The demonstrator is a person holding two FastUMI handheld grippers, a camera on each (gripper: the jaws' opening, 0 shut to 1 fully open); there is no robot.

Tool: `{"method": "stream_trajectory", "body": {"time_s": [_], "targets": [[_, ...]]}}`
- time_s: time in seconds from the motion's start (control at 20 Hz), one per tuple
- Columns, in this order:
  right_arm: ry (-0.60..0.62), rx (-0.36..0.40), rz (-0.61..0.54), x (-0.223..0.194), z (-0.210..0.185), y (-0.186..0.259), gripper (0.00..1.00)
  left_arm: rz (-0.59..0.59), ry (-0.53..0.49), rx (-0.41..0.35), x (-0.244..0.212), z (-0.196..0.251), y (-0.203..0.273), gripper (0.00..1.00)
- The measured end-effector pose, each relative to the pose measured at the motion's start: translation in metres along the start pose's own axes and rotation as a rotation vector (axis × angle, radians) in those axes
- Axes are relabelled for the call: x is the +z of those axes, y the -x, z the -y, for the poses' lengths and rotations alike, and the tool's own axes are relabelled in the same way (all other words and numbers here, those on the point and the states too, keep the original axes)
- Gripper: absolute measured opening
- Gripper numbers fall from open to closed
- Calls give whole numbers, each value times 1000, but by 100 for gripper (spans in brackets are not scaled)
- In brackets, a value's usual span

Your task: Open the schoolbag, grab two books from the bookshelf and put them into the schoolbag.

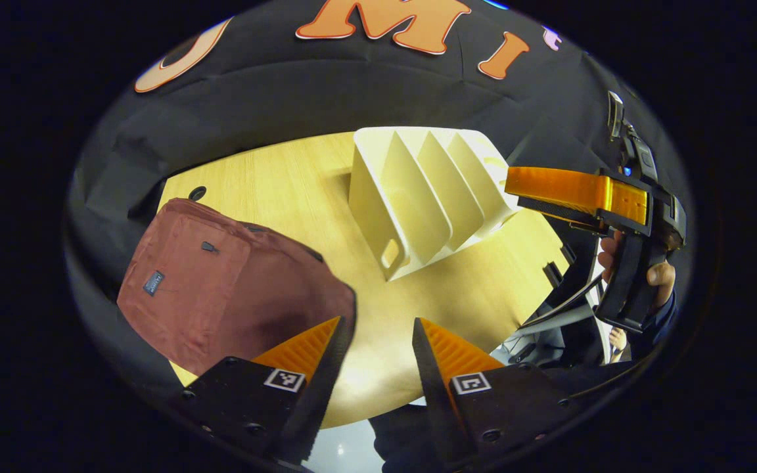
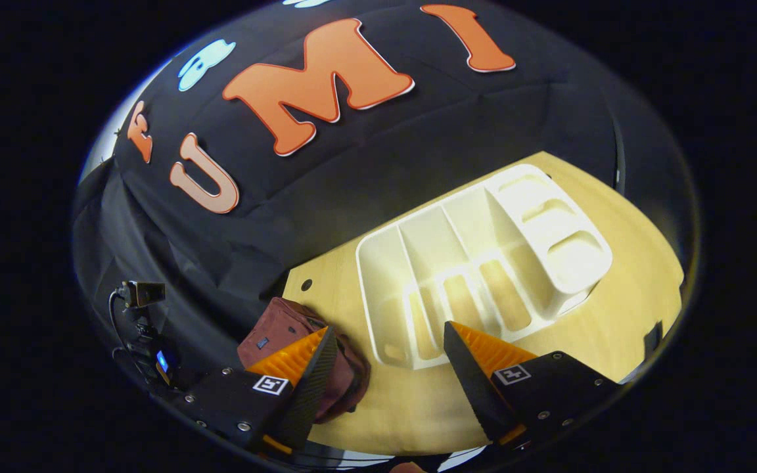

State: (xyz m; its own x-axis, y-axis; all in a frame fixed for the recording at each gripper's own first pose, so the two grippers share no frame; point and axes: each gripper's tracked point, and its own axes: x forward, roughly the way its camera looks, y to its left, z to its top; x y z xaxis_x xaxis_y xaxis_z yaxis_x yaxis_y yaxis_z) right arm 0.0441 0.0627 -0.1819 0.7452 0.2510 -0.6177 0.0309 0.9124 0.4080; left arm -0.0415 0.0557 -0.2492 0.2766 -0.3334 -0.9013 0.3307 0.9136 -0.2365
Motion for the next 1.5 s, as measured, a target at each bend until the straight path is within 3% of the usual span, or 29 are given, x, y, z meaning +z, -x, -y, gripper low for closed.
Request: {"method": "stream_trajectory", "body": {"time_s": [0.05,0.1,0.3,0.5,0.6,0.75,0.9,1.05,1.5], "targets": [[39,-3,19,10,10,4,97,23,10,8,7,15,-3,70],[78,-5,39,19,21,11,97,37,24,19,12,31,-7,86],[202,-15,116,55,59,42,97,165,64,77,46,82,-13,96],[334,18,187,76,73,74,97,380,81,145,83,126,1,98],[385,19,232,84,77,86,97,499,127,139,103,151,14,98],[401,34,284,93,74,99,97,633,151,176,120,156,34,98],[419,30,320,99,72,105,97,725,105,235,130,154,44,98],[421,24,347,101,68,111,97,812,62,239,140,164,59,97],[445,-44,399,98,54,112,97,969,67,294,160,149,84,97]]}}
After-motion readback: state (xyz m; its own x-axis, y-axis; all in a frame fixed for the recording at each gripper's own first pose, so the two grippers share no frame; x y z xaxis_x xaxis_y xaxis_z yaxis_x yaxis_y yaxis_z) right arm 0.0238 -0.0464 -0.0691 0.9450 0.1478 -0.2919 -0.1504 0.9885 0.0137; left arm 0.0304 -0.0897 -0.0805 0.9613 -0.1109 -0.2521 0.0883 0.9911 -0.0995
